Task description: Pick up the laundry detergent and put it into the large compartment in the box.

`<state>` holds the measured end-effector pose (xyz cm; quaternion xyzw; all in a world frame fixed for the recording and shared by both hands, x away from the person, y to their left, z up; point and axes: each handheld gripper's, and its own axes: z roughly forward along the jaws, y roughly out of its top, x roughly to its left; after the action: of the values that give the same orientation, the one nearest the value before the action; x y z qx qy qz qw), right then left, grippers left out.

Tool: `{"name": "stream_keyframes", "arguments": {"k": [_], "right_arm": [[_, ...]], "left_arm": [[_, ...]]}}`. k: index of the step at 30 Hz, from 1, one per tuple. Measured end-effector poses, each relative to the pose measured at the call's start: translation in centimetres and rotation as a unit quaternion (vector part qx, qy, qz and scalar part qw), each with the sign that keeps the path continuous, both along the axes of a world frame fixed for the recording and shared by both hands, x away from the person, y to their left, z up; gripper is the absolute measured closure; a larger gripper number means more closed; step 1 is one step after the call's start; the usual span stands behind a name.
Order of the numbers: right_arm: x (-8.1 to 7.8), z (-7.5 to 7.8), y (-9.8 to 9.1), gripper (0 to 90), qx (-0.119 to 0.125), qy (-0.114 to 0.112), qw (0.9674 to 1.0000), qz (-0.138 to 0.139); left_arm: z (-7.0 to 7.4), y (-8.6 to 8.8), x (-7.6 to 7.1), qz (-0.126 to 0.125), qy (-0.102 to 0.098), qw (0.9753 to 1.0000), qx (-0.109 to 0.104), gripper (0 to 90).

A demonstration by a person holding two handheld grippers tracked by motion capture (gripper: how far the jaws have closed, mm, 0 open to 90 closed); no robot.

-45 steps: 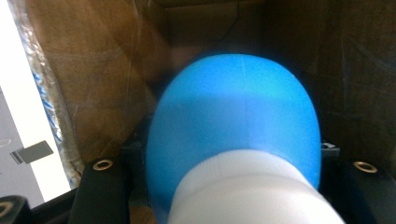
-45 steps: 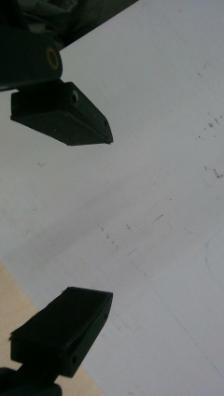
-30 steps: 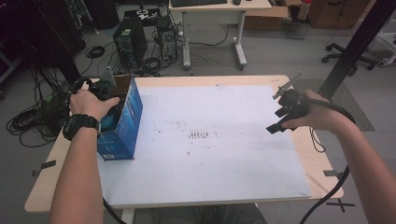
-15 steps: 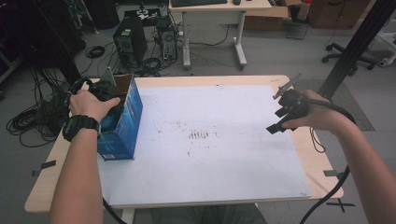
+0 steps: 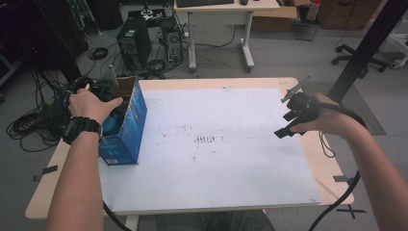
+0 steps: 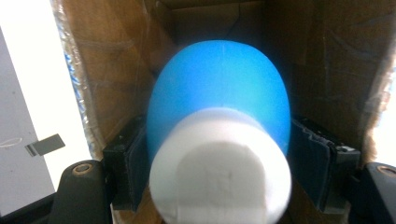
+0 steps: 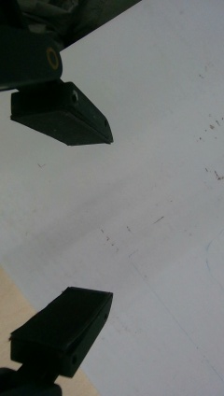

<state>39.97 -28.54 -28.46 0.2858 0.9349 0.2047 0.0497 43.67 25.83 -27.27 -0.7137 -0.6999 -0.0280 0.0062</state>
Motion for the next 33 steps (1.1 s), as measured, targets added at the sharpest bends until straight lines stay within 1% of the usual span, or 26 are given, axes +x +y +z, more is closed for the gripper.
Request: {"name": "stream_keyframes", "arguments": {"k": [2, 5, 12, 18, 21, 24, 33], "right_arm": [[0.0, 0.1, 0.0, 19.7, -0.001, 0.0, 1.0, -0.001], [0.0, 0.2, 0.0, 19.7, 0.0, -0.001, 1.0, -0.001], [-0.1, 0.4, 0.1, 19.7, 0.0, -0.003, 1.0, 0.0], [-0.1, 0.3, 0.2, 19.7, -0.001, -0.003, 1.0, 0.002], [-0.2, 0.4, 0.3, 19.7, -0.001, -0.003, 1.0, 0.003], [-0.2, 0.4, 0.2, 19.7, -0.001, -0.004, 1.0, 0.003], [-0.3, 0.4, 0.3, 19.6, -0.002, -0.004, 1.0, 0.003]], "left_arm": [[0.2, 0.0, 0.0, 0.0, -0.002, 1.0, -0.001, 28.2], [0.6, -0.1, -0.1, -0.002, -0.002, 1.0, 0.006, 27.7], [1.6, -0.1, -0.4, -0.002, -0.005, 1.0, 0.008, 27.7], [2.6, -0.4, -0.5, -0.007, -0.016, 0.9998, 0.011, 27.6], [3.0, -0.5, -0.5, -0.007, -0.023, 0.9996, 0.017, 26.7], [3.3, -0.7, -0.6, -0.009, -0.023, 0.9996, 0.013, 26.3], [3.9, -1.0, -0.7, -0.014, -0.024, 0.9995, 0.014, 24.9]]}}
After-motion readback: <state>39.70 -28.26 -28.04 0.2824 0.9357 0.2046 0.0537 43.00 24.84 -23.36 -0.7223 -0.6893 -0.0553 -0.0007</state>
